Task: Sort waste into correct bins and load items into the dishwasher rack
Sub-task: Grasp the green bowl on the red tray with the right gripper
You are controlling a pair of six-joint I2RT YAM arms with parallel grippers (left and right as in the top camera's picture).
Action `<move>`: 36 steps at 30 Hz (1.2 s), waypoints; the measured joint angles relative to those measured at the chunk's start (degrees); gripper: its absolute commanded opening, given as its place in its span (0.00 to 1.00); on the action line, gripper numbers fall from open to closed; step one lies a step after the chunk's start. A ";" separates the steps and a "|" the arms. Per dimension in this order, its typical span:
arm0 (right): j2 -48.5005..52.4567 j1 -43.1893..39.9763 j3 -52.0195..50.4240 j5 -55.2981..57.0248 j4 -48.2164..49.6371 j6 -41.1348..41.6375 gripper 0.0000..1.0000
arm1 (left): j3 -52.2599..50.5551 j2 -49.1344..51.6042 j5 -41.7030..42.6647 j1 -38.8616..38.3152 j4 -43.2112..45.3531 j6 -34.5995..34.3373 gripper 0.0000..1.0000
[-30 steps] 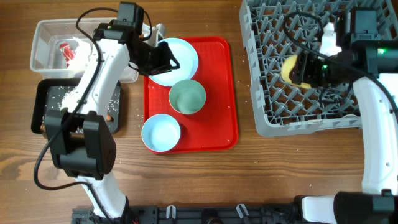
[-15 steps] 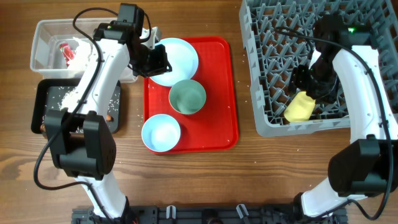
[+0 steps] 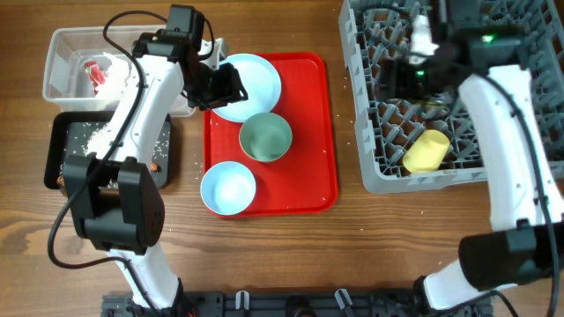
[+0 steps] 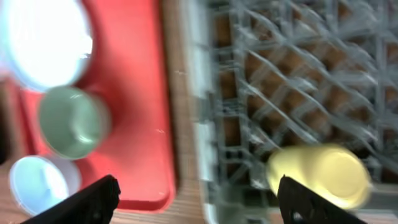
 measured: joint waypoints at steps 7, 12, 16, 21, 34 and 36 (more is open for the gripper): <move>0.13 11.23 0.07 -1.57 3.52 -0.22 0.89 | 0.00 0.00 -0.04 0.00 -6.58 0.02 0.50; 2.54 15.41 -1.31 -3.87 6.78 -0.24 0.88 | 0.00 0.00 -2.49 0.00 -8.57 -1.33 0.52; 5.62 17.66 -2.47 -6.40 10.62 -0.39 0.88 | 0.00 0.00 -6.40 0.00 -8.07 -3.26 0.52; 11.91 20.90 -2.60 -7.04 14.80 0.33 0.85 | 0.00 0.00 -9.01 0.00 -6.99 -3.98 0.52; 21.57 21.40 -2.80 -1.75 17.31 4.66 0.45 | 0.00 0.00 -13.33 0.00 -4.85 -4.31 0.74; 23.61 21.40 -2.80 -1.33 18.10 5.29 0.44 | 0.00 0.00 -13.51 0.00 -4.50 -4.42 0.85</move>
